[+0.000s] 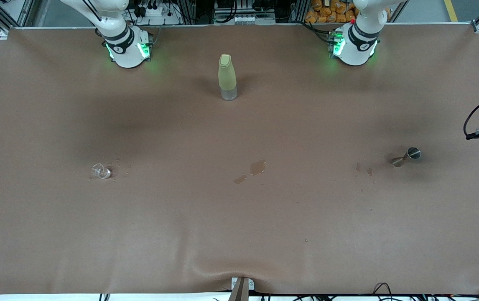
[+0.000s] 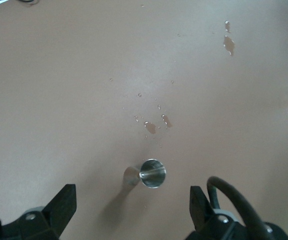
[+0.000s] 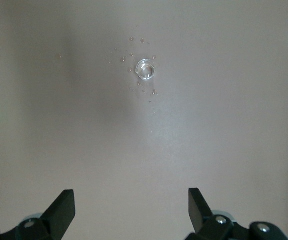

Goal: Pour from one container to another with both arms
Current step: 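Lower the right gripper to the beaker while the left gripper reaches the jigger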

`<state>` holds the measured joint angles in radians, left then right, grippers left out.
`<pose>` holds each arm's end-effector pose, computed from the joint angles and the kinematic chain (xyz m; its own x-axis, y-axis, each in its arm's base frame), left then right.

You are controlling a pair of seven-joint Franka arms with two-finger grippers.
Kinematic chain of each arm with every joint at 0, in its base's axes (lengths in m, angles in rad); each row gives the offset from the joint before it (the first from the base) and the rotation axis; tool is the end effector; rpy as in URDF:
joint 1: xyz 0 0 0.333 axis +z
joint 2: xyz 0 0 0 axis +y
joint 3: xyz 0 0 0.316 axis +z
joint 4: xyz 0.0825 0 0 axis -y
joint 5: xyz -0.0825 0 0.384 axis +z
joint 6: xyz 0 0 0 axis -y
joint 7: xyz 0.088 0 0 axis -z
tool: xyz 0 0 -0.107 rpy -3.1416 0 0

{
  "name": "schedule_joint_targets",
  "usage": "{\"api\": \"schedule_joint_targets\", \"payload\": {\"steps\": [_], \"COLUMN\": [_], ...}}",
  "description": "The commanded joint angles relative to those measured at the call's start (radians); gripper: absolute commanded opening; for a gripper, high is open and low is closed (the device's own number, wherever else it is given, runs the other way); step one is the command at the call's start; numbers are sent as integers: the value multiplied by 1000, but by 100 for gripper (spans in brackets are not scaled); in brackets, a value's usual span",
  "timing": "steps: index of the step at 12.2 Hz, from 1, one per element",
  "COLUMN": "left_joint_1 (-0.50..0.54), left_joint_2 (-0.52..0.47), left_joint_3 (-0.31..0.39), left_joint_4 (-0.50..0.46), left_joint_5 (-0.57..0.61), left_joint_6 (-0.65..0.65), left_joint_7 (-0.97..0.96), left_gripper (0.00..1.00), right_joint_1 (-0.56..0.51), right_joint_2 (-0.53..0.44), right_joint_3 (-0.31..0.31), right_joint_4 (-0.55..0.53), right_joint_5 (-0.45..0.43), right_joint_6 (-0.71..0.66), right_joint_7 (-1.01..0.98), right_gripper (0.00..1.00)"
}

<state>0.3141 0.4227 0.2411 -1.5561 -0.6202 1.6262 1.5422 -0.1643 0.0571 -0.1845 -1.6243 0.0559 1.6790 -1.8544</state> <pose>0.5864 0.2707 0.3982 0.6547 -0.6119 0.4438 -0.7553 -0.5524 0.3527 0.5466 -0.1901 0.5768 0.0706 0.9965 0.0437 0.9974 -0.0712 0.0111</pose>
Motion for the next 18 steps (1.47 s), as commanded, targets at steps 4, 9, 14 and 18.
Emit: {"api": "schedule_joint_targets", "payload": {"steps": [4, 9, 14, 18], "left_joint_1": [104, 164, 171, 171], "left_joint_2": [165, 270, 346, 402], "left_joint_3": [-9, -11, -25, -57], "left_joint_4": [21, 16, 11, 16], "left_joint_5": [-139, -292, -317, -319], "left_joint_6": [-20, -143, -186, -187], "left_joint_7": [372, 516, 615, 671], "left_gripper": [100, 100, 100, 100], "right_joint_1": [-11, -6, -9, -17], "right_joint_2": [48, 206, 381, 501], "right_joint_3": [-90, -168, -204, -222], "right_joint_4": [-140, -143, -143, -143], "right_joint_5": [273, 528, 755, 884], "right_joint_6": [70, 59, -7, -70], "right_joint_7": [-213, -487, -721, -845], "right_gripper": [100, 100, 100, 100]}}
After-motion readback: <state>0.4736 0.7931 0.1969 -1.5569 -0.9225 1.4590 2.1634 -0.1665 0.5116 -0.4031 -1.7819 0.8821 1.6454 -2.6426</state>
